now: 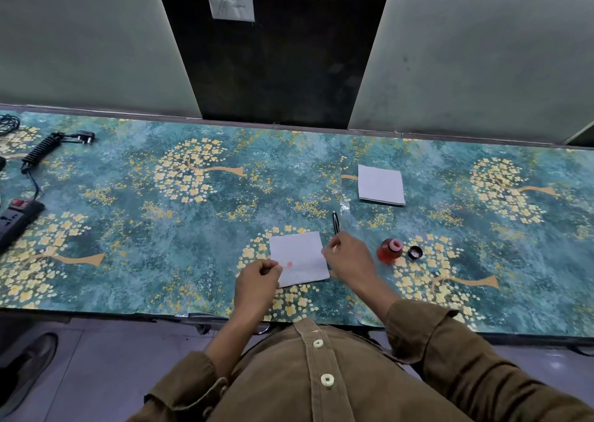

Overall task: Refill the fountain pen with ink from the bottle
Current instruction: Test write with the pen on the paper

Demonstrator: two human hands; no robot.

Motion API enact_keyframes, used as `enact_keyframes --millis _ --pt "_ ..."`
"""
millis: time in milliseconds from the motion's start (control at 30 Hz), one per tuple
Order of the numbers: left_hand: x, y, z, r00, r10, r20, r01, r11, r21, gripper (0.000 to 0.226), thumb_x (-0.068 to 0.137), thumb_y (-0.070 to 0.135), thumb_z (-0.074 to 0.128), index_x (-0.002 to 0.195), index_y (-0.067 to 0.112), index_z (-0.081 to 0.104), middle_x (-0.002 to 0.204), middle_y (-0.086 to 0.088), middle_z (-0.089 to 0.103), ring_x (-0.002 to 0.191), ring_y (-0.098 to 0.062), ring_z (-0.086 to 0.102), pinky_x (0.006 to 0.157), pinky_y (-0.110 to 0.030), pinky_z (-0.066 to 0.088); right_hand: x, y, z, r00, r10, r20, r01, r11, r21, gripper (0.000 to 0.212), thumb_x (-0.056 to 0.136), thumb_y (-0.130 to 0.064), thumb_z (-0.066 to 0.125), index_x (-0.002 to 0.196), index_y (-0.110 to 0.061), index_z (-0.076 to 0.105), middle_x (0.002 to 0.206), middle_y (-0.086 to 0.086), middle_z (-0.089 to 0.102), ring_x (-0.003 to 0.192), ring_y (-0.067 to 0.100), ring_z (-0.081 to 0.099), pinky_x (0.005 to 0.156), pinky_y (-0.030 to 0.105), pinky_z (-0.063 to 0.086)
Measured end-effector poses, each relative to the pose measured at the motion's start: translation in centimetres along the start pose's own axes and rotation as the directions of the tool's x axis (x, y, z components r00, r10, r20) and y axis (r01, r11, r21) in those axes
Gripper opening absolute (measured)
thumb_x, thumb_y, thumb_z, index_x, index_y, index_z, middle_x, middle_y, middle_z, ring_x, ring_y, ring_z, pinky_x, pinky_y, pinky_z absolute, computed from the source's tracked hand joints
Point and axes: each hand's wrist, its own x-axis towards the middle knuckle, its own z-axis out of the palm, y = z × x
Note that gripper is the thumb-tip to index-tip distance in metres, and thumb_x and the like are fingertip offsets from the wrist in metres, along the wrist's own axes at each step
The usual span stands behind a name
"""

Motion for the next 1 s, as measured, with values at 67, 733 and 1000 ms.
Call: enact_keyframes --millis 67,733,1000 --pt "0.3 -0.5 -0.2 1.0 -0.021 -0.022 0.021 1.0 -0.019 0.006 0.093 0.023 0.064 0.096 0.021 0.069 0.088 -0.004 0.072 0.073 -0.018 0.068 0.07 -0.039 0.058 -1.3 0.0 0.6 0.997 -0.001 0.071 0.007 0.996 -0.087 0.022 0.087 -0.04 0.064 0.096 -0.021 0.059 0.087 -0.001 0.062 0.085 0.024 0.061 0.068 0.034 0.046" --pt "-0.5 -1.9 0.7 0.997 -0.076 0.033 0.079 0.99 -0.114 0.008 0.094 0.019 0.063 0.101 0.019 0.067 0.089 -0.004 0.071 0.072 -0.018 0.066 0.072 -0.042 0.057 -2.2 1.0 2.2 0.989 0.051 0.139 -0.057 0.998 0.035 0.022 0.088 -0.031 0.066 0.077 -0.013 0.062 0.069 -0.005 0.061 0.07 0.019 0.06 0.063 0.034 0.048" --pt "0.7 -1.3 1.4 0.971 0.094 -0.219 -0.034 0.964 0.264 0.034 0.088 0.031 0.069 0.118 0.018 0.062 0.116 -0.002 0.062 0.105 -0.026 0.06 0.085 -0.038 0.048 -4.7 4.3 0.6 0.979 0.01 0.203 -0.041 0.988 0.149 0.018 0.088 -0.028 0.066 0.074 -0.019 0.059 0.067 -0.006 0.059 0.064 0.011 0.054 0.059 0.027 0.042"
